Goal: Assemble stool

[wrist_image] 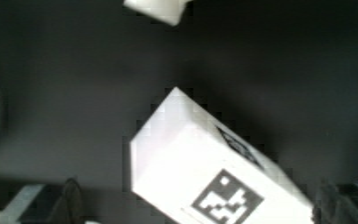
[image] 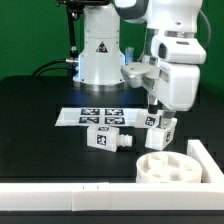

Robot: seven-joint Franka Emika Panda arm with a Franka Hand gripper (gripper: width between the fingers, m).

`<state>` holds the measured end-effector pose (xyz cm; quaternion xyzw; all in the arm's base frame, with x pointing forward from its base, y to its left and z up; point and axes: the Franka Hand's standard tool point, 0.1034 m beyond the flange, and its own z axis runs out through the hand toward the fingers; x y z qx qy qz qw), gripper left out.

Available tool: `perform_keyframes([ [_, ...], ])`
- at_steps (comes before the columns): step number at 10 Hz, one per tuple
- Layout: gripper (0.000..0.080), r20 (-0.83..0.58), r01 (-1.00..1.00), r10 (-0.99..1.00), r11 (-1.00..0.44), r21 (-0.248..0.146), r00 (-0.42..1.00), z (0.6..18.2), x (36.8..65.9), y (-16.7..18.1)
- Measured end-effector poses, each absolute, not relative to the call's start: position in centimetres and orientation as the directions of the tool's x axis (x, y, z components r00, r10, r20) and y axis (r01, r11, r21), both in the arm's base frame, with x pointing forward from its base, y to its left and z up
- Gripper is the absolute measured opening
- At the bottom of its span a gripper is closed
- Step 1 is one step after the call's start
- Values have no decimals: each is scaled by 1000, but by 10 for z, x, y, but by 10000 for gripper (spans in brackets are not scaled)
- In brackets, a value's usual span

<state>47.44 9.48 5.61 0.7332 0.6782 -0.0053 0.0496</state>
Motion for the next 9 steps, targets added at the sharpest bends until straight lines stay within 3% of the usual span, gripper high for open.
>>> perform_keyframes([
  [1, 648, -56, 963, 964, -255, 83, 260, 59, 475, 102],
  [5, 648, -25, 857, 858, -509, 75, 512, 58, 472, 113],
  [8, 648, -24, 463, 462, -886, 36, 887, 66, 489, 106],
  [9, 648, -37, 335, 334, -942, 20, 942, 65, 488, 105],
])
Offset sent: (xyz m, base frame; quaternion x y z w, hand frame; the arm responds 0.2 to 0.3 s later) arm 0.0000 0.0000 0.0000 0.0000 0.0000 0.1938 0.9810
